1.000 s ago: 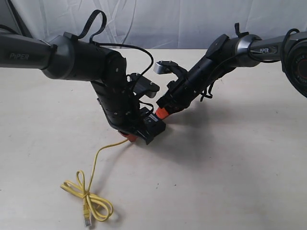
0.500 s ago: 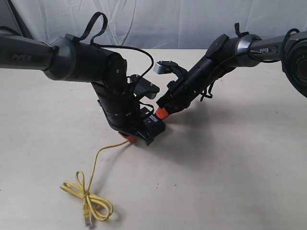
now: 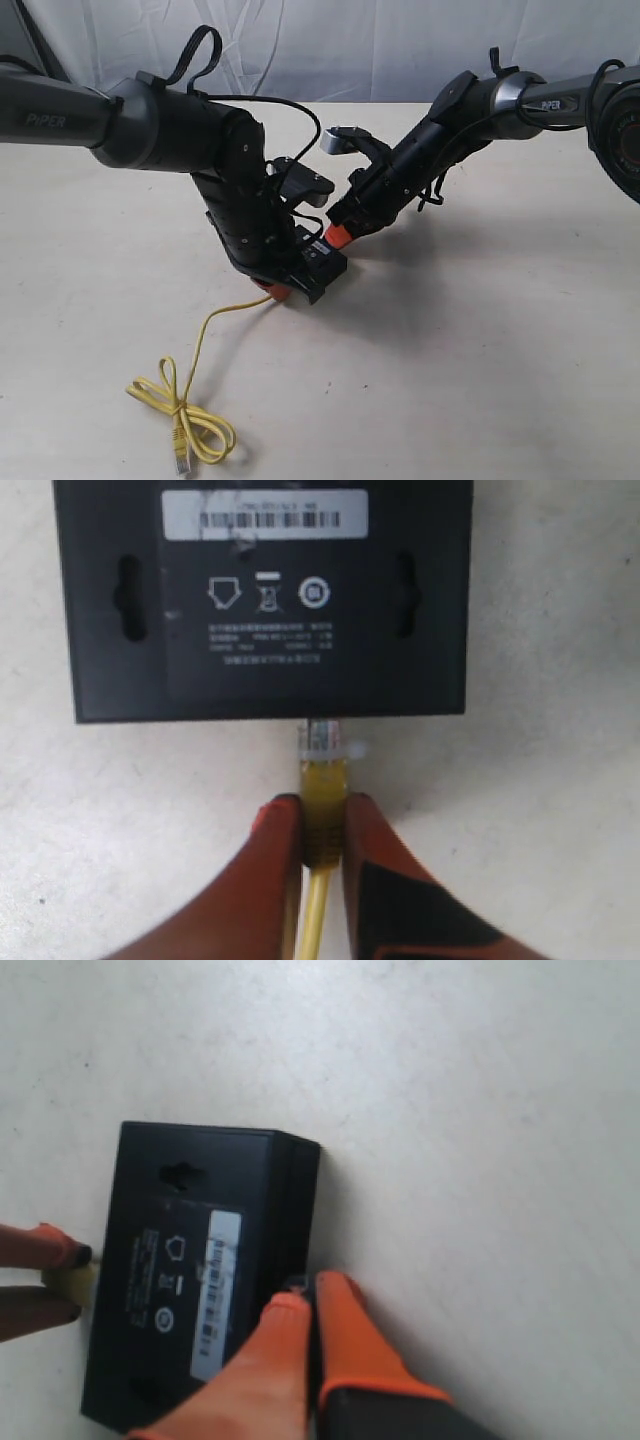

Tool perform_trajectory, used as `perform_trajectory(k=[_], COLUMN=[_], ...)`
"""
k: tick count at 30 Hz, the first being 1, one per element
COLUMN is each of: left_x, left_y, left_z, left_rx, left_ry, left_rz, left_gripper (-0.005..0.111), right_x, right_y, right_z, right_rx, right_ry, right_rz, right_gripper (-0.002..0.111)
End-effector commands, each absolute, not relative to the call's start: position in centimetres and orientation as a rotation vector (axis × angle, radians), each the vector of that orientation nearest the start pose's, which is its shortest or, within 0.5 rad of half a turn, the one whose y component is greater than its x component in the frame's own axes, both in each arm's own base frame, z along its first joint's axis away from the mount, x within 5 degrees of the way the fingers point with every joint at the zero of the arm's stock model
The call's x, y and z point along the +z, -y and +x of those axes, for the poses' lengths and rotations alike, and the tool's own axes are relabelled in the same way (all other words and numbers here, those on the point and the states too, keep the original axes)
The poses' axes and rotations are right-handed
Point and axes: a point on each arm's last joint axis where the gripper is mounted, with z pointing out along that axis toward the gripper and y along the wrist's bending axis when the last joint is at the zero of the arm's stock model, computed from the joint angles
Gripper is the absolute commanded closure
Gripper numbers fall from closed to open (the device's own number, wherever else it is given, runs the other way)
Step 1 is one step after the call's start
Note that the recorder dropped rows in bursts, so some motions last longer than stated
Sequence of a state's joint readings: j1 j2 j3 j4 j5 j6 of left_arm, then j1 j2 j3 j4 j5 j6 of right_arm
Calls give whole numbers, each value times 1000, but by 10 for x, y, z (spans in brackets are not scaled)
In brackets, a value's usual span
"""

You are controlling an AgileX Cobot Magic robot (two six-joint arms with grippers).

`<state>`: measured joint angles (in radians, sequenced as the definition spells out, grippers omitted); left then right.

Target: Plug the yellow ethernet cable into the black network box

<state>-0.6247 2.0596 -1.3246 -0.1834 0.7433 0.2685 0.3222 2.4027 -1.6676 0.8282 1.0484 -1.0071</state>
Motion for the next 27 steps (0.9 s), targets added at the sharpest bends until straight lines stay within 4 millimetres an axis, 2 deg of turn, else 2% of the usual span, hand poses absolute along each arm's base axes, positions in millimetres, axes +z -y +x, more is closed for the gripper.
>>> perform_trajectory(k=[1, 7, 21, 27], left_x=[135, 136, 137, 136], left_y=[245, 248, 249, 247], left_z=[324, 327, 329, 328], left_rx=[-276, -316, -312, -279], left_ry=[-2689, -2656, -2631, -2633], left_rz=[1037, 980, 979, 1026], left_gripper=[107, 107, 107, 107], right_x=[70, 71, 72, 67], right_y=[-196, -197, -197, -190], right_z=[404, 405, 402, 402], right_rx=[978, 993, 1031, 905], right_ry=[-2631, -2628, -2649, -2617], right_rz=[-1274, -1251, -1250, -1414], right_gripper=[109, 109, 109, 109])
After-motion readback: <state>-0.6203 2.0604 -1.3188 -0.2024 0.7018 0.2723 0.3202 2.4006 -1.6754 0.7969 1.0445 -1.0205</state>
